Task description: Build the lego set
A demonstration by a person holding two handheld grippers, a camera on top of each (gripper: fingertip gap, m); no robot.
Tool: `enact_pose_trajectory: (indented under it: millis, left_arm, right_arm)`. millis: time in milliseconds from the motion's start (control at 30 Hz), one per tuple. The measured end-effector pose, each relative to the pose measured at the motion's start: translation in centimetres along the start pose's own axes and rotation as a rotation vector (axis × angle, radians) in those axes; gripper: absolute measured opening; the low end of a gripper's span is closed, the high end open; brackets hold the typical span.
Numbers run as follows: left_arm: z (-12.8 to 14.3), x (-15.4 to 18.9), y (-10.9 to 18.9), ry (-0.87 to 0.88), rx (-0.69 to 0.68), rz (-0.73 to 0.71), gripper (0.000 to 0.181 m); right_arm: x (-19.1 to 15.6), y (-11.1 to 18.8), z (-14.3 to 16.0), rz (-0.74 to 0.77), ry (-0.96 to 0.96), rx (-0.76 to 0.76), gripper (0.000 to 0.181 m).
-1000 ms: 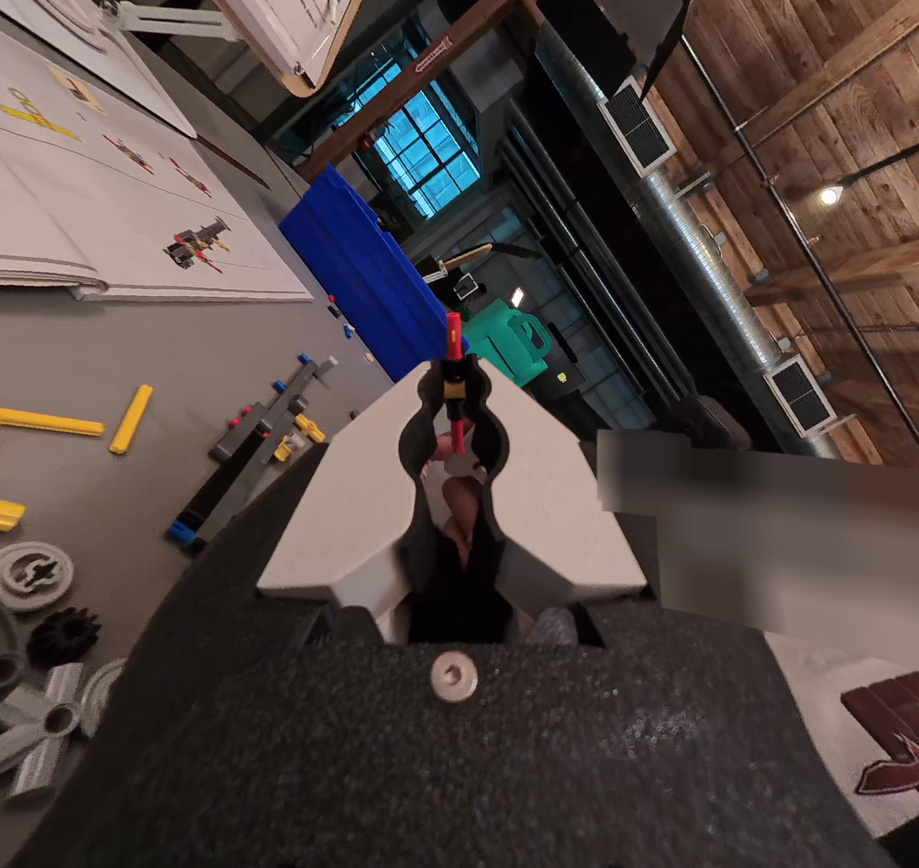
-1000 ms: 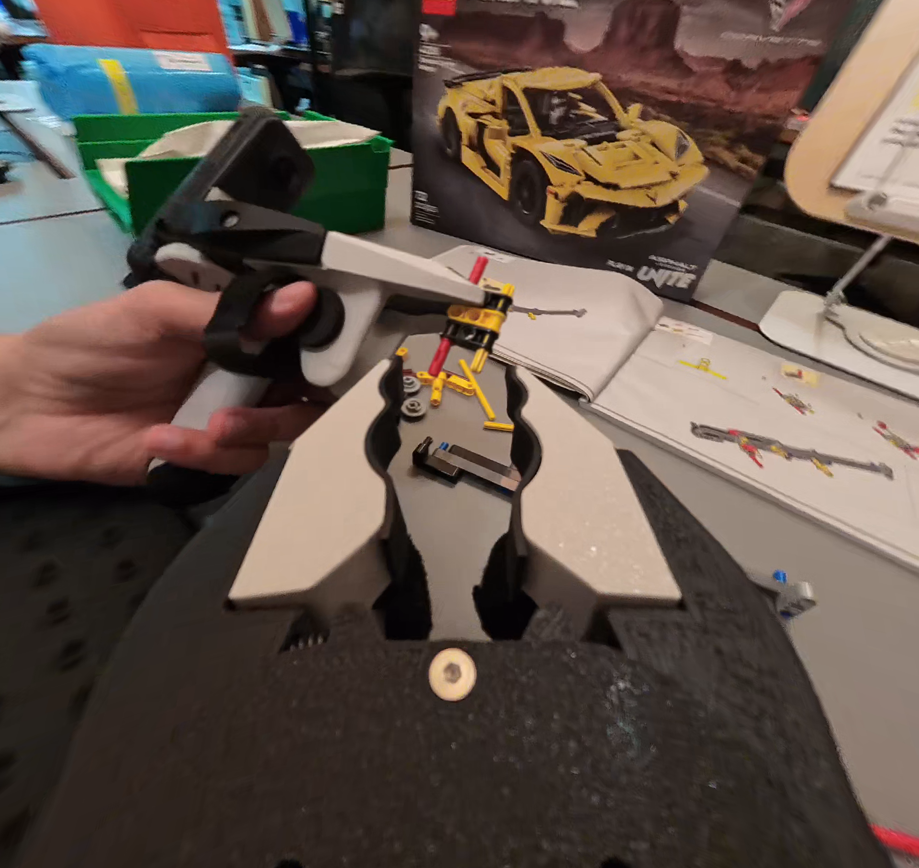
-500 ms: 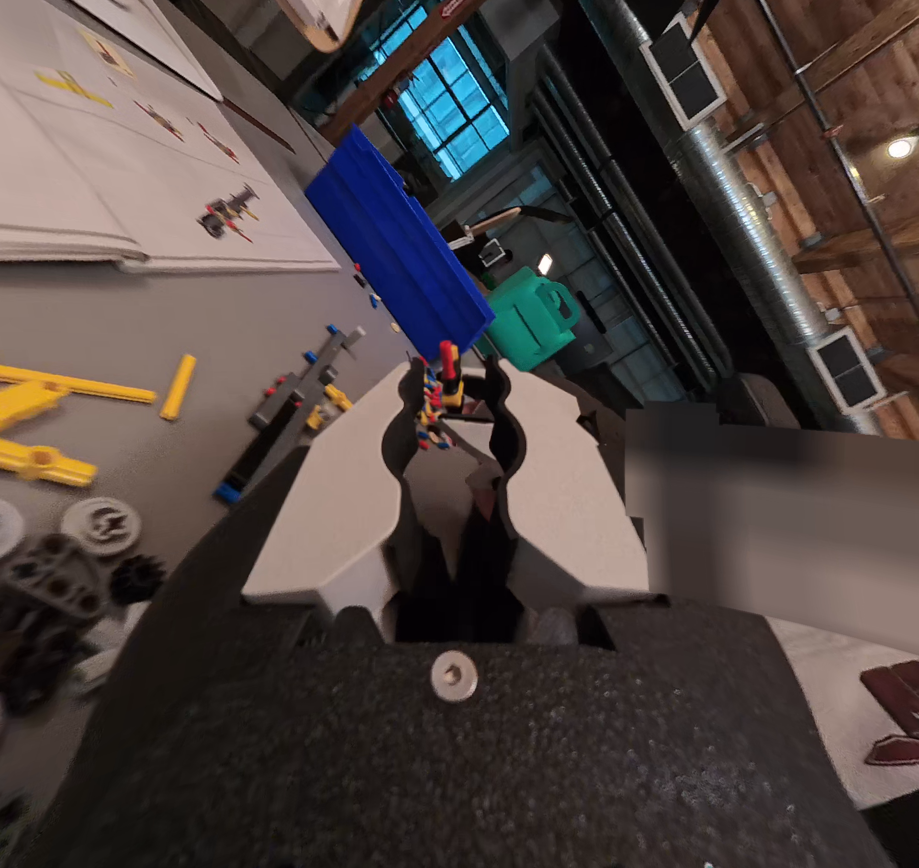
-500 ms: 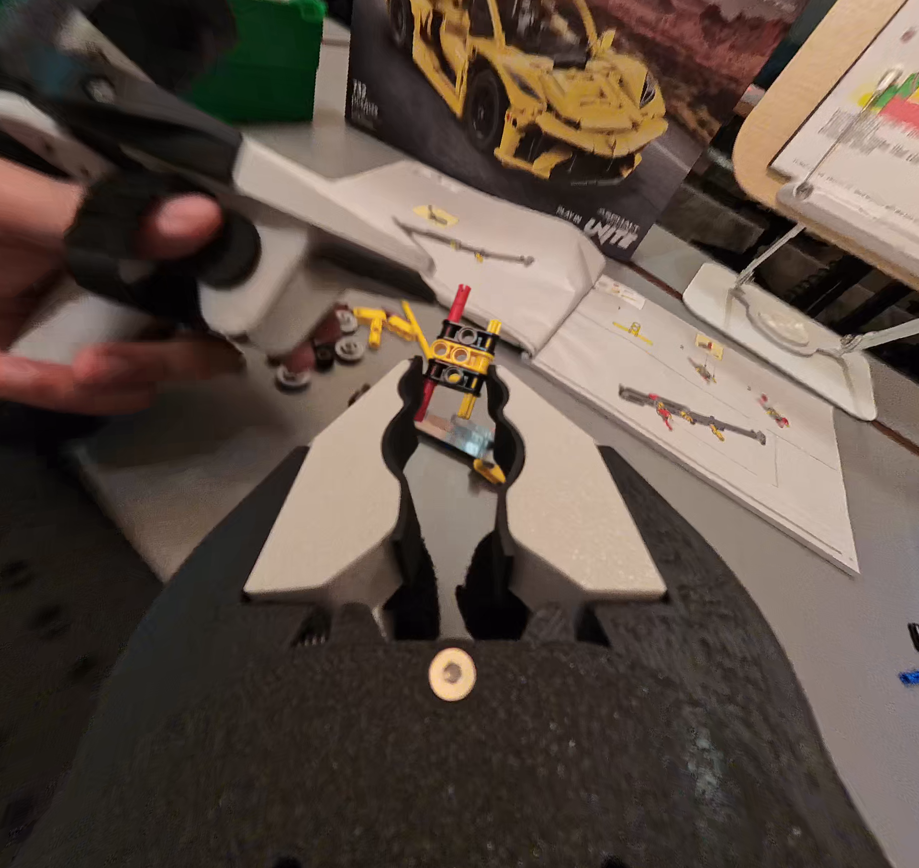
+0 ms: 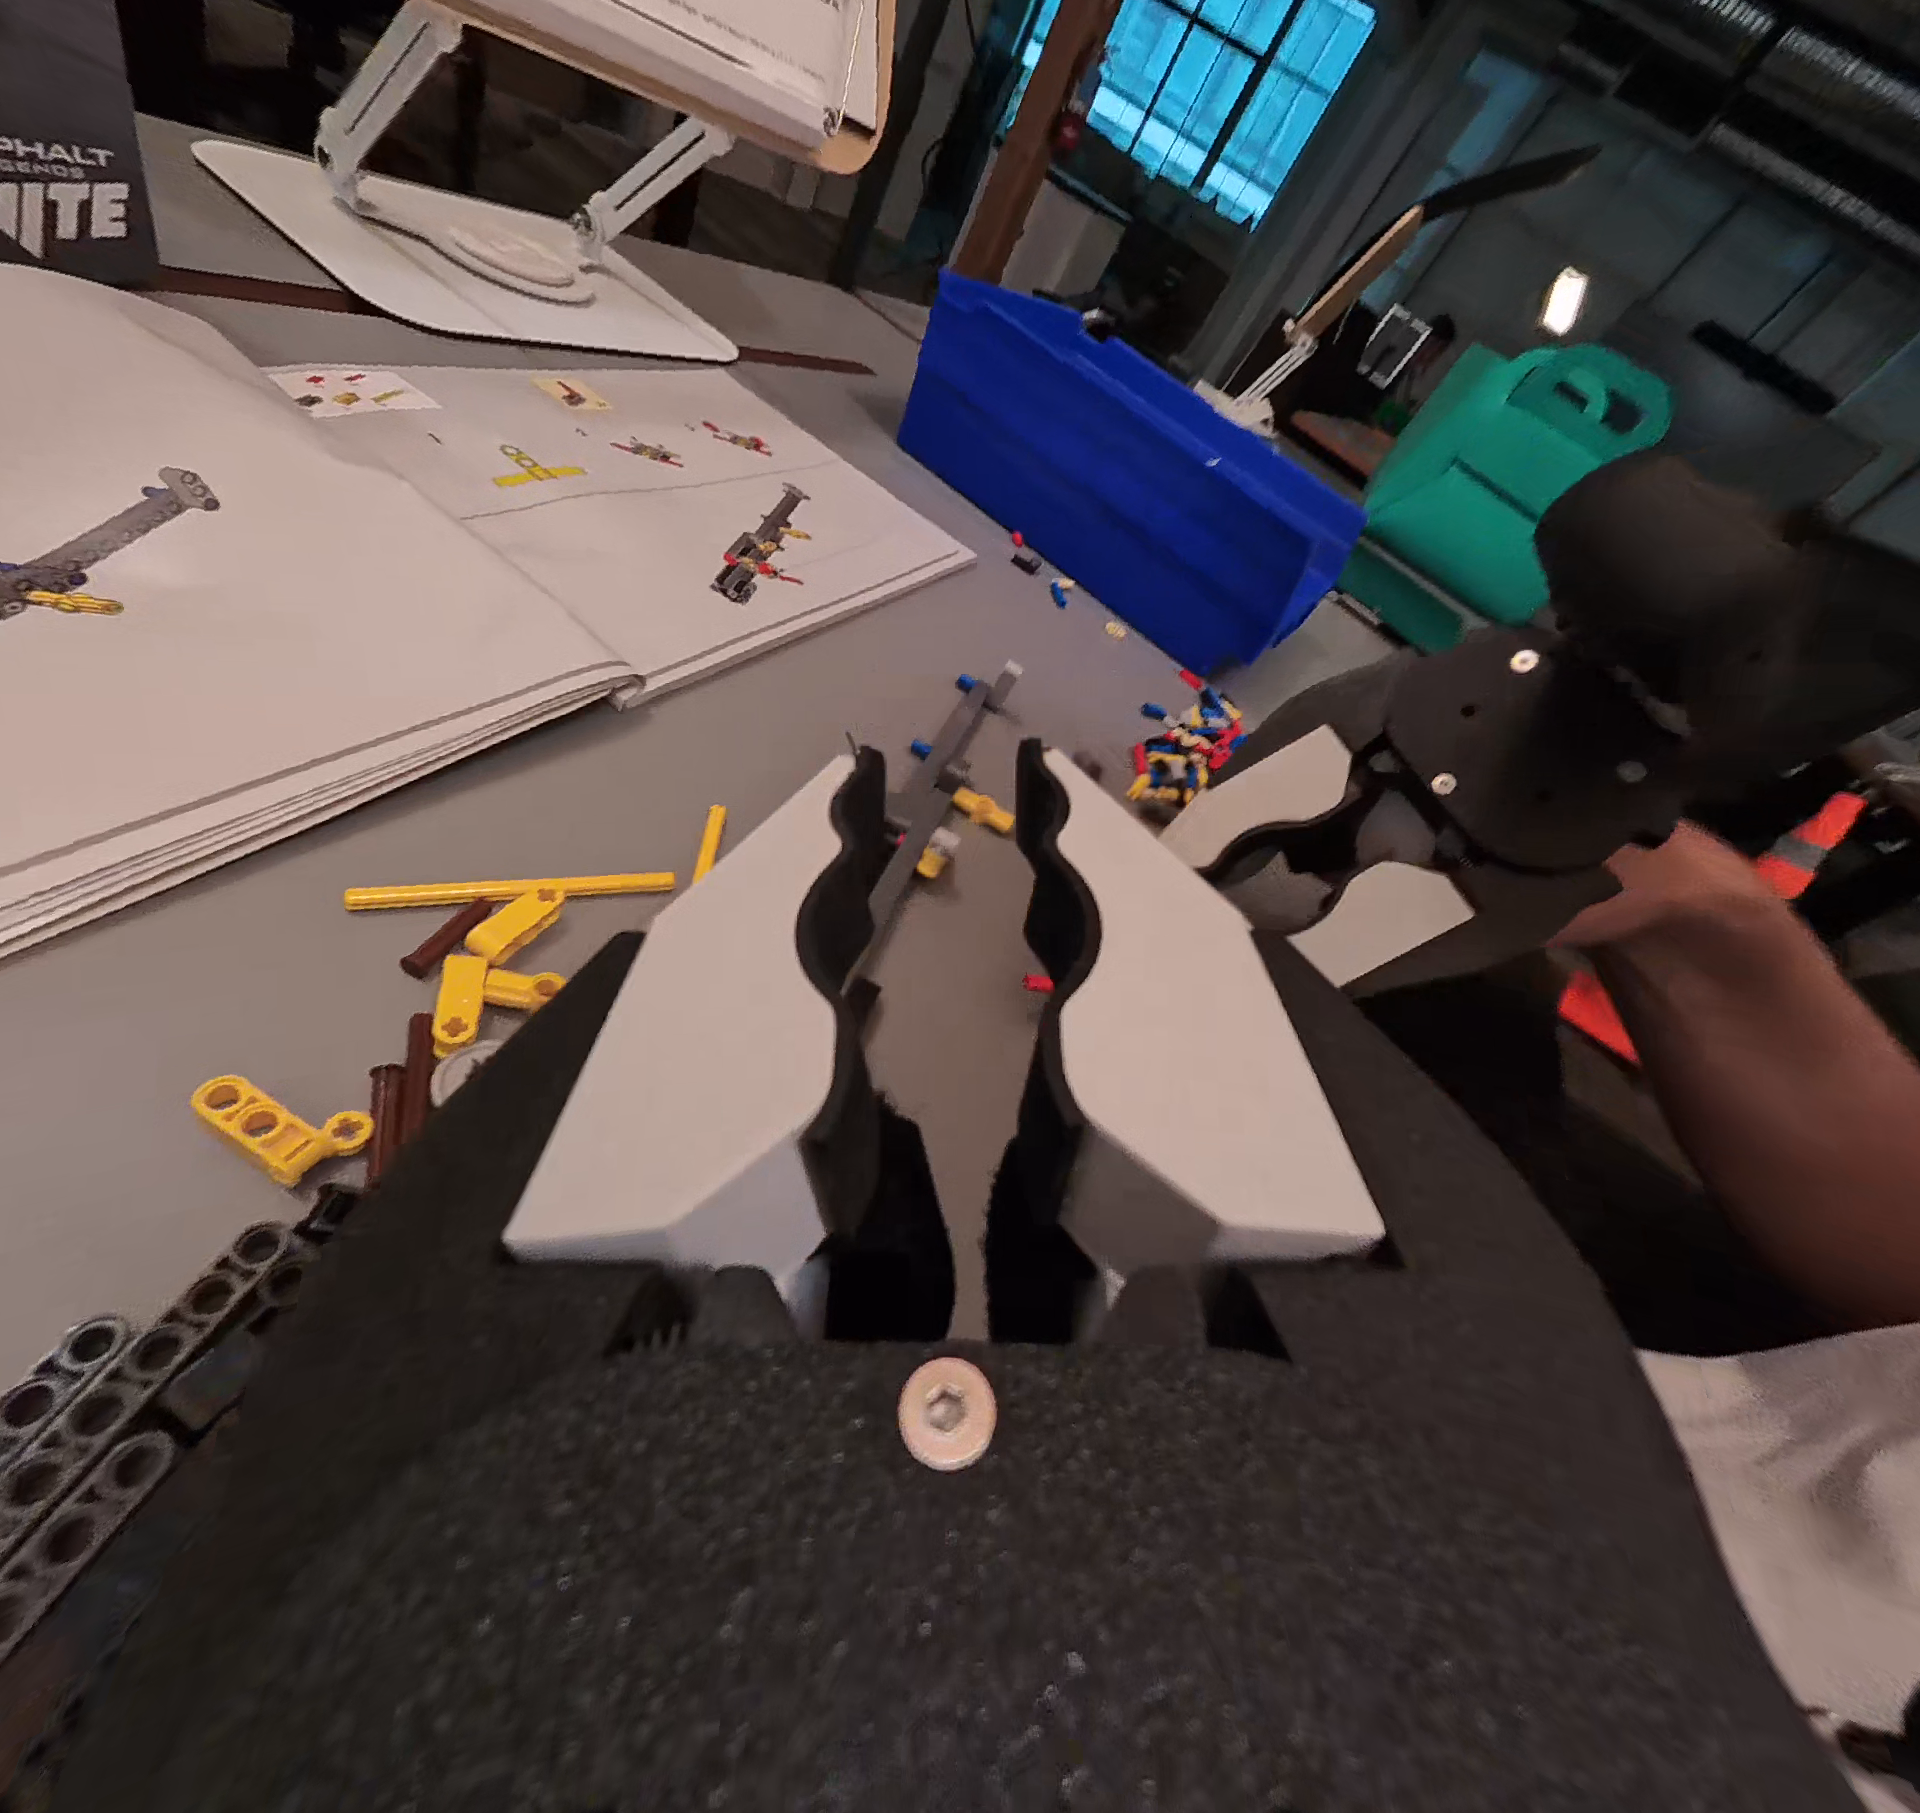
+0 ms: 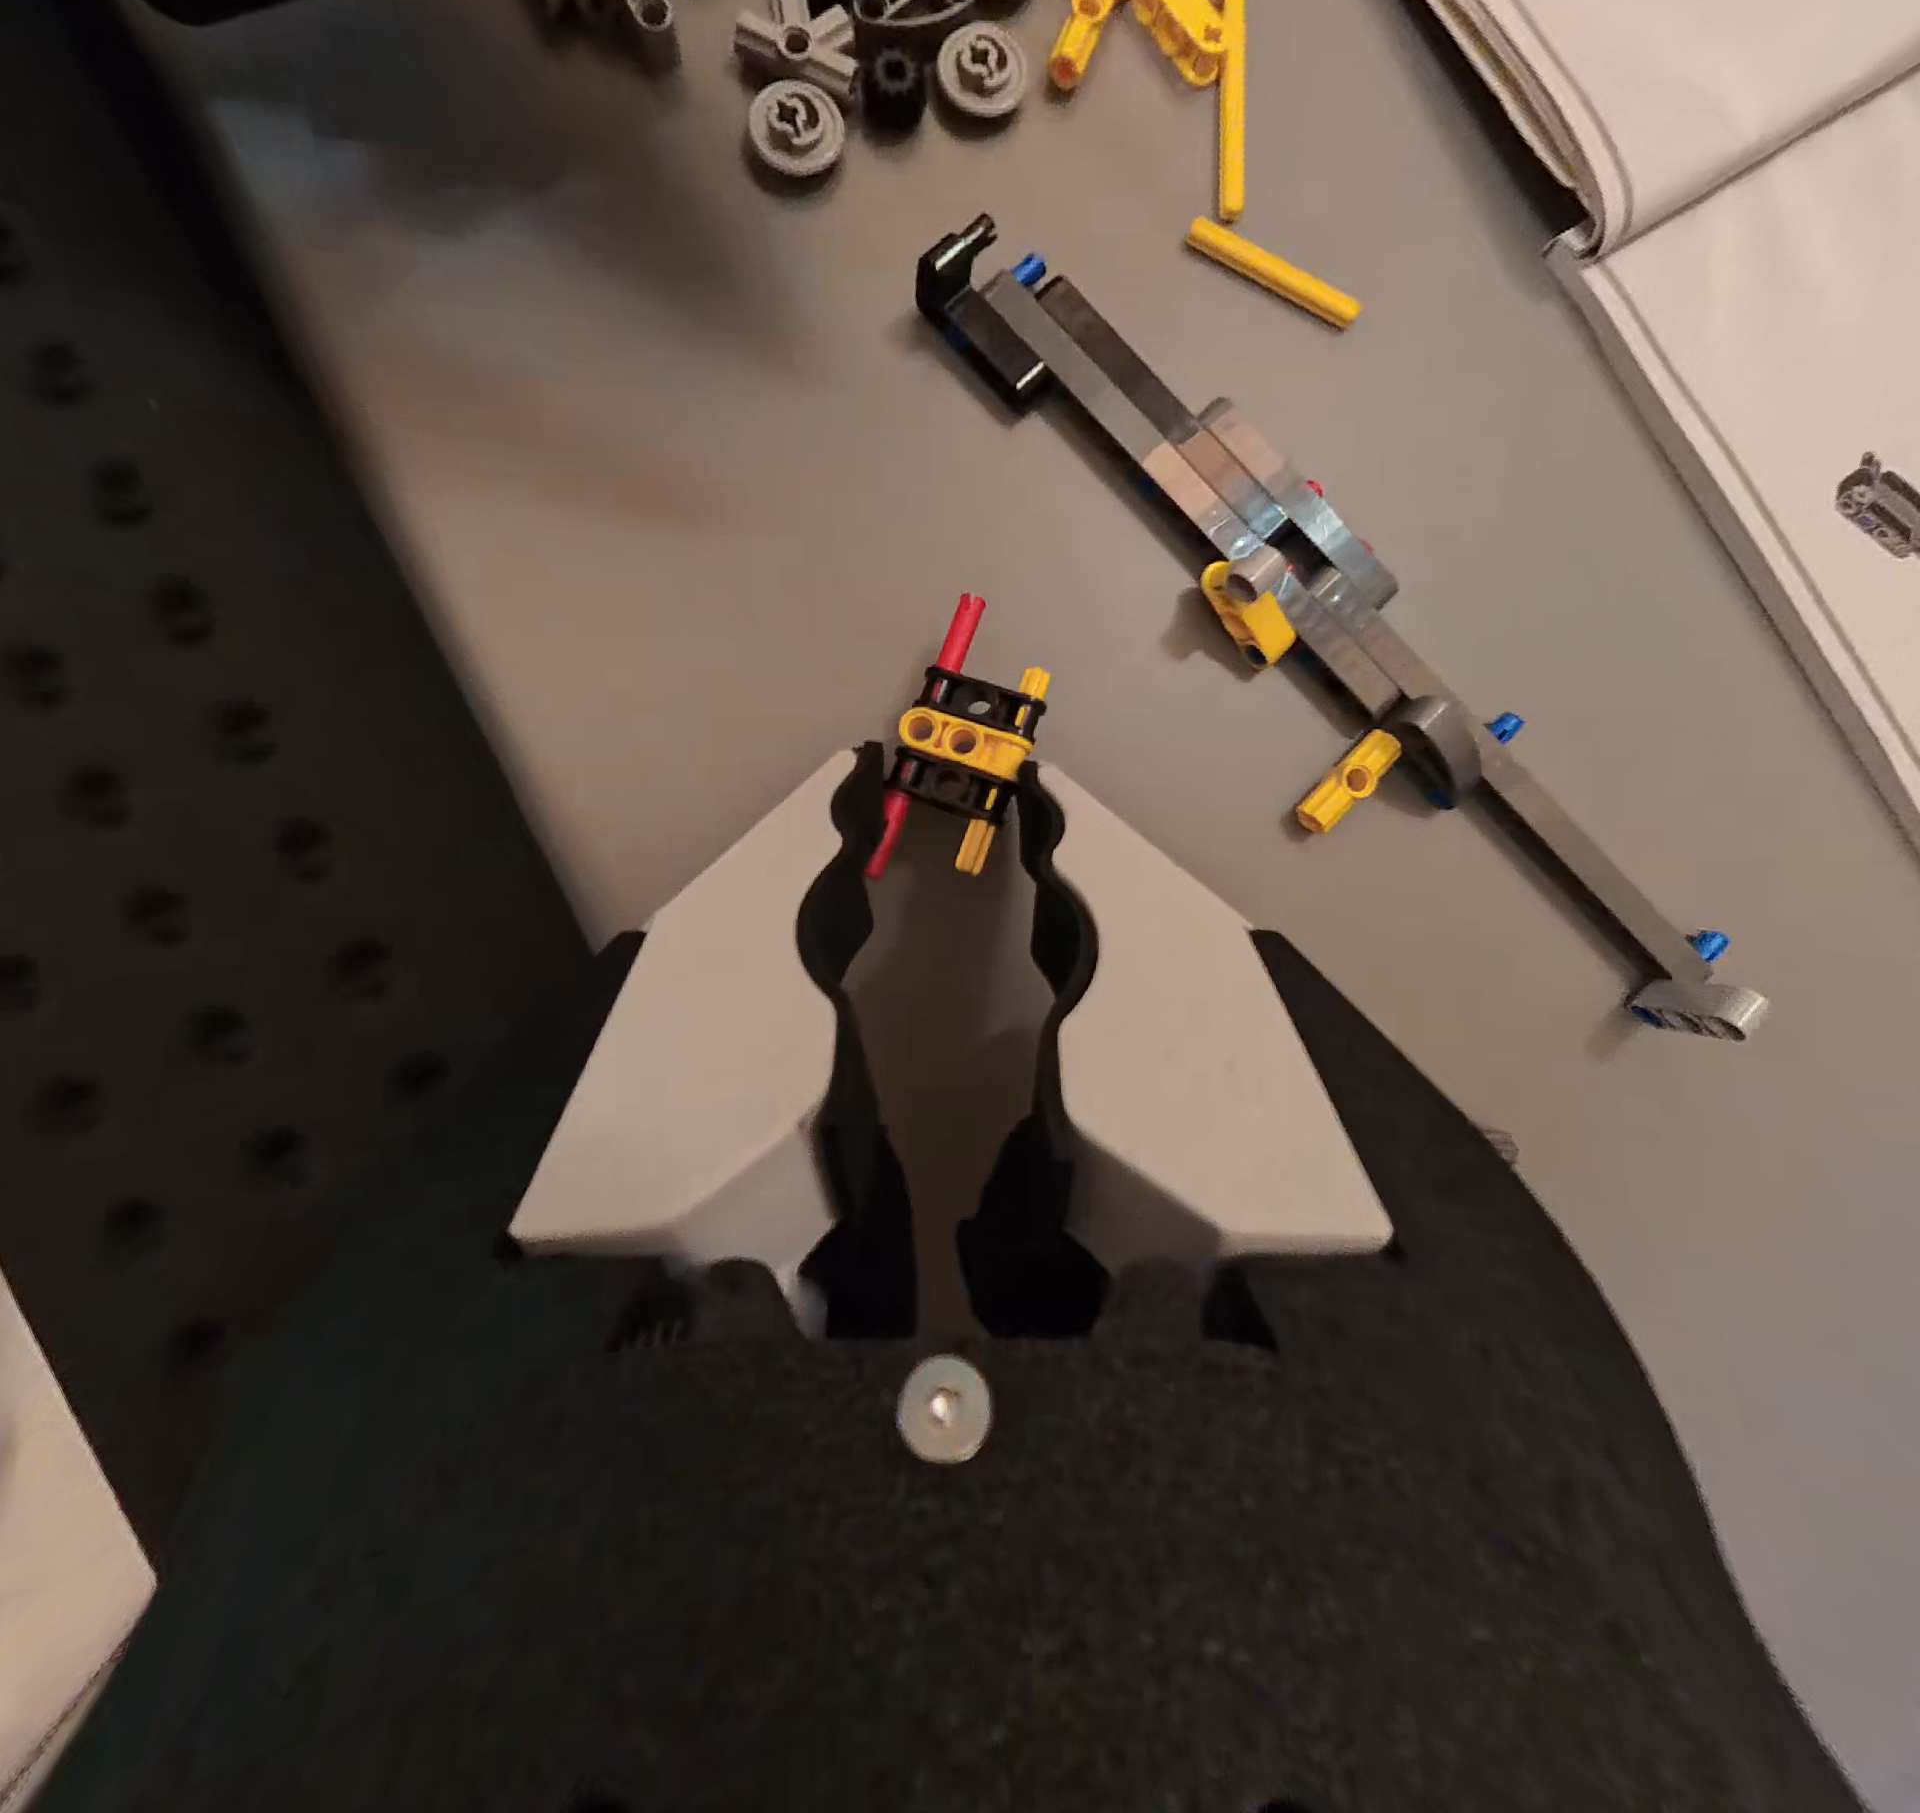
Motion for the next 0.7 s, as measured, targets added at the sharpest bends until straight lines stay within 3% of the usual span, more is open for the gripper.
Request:
enact_pose_trajectory:
  millis: [300, 467, 567, 700]
  left_arm:
    - [0.4, 0.3, -0.7, -0.220, -0.074, -0.200, 0.024]
    - [-0.6, -0.1, -0.6, -0.243, -0.030, -0.237, 0.026]
    - [-2.0, -0.4, -0.3, -0.225, 0.050, -0.224, 0.027]
    - [-4.3, -2.1, -0.4, -0.238, 0.044, -0.276, 0.029]
  right_arm:
    - [0.7, -0.8, 0.3, -0.066, 0.011, 0.013, 0.026]
    - [1.7, 0.0, 0.4, -0.117, -0.011, 0.128, 0.033]
    - [5.1, 1.8, 0.1, -0.036, -0.114, 0.317, 0.039]
    - [13.4, 3.5, 2.6, 0.230, -0.547, 0.498, 0.039]
Point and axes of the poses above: each gripper's, where its closed fingertips meet, y back along the fingers, z out of its underside, x = y × z across the jaws, the point moved 6 cm from there along y, back along the fingers, and after that the axes turned 15 degrees about -x, right-handed, at the moved point
